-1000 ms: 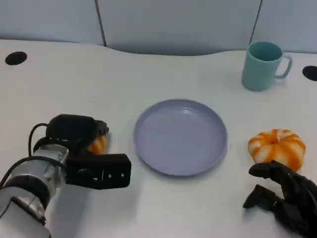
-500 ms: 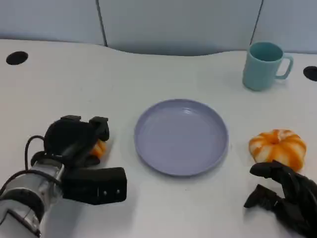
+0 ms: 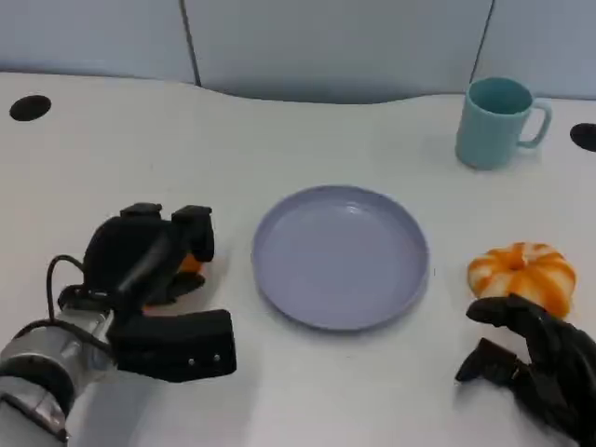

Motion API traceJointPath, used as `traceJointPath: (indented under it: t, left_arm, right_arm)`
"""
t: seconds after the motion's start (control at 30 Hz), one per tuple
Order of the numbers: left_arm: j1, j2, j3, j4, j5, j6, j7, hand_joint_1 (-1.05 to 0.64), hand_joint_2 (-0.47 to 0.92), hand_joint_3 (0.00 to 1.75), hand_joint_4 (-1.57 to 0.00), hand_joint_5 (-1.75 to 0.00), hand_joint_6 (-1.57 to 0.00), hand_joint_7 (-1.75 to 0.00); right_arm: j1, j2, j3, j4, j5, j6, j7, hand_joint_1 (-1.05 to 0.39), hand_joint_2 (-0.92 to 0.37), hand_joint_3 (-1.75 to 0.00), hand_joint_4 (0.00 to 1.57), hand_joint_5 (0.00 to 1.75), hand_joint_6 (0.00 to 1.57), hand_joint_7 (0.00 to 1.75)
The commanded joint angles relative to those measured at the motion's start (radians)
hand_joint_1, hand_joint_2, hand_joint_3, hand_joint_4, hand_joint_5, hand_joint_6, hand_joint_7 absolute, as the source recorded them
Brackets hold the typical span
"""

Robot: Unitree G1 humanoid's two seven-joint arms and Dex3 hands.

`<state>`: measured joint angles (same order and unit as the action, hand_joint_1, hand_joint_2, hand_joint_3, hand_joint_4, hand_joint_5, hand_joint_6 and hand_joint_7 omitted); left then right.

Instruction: Grasp the bread from the table and place it into the plate.

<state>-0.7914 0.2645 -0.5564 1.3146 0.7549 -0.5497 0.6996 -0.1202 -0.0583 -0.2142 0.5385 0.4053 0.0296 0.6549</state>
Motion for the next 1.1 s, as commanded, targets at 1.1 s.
traceJointPath:
  t: [1.1]
  left_arm:
    - [-0.231, -0.066, -0.104, -0.070, 0.127, -0.176, 0.140, -0.08, 0.45, 1.10, -0.91, -1.75, -0.70, -1.75]
  right_arm:
    - [-0.056, 0.024, 0.009, 0.132, -0.012, -0.065, -0.013, -0.47, -0.92, -0.20, 0.69, 1.38, 0.68, 0.95]
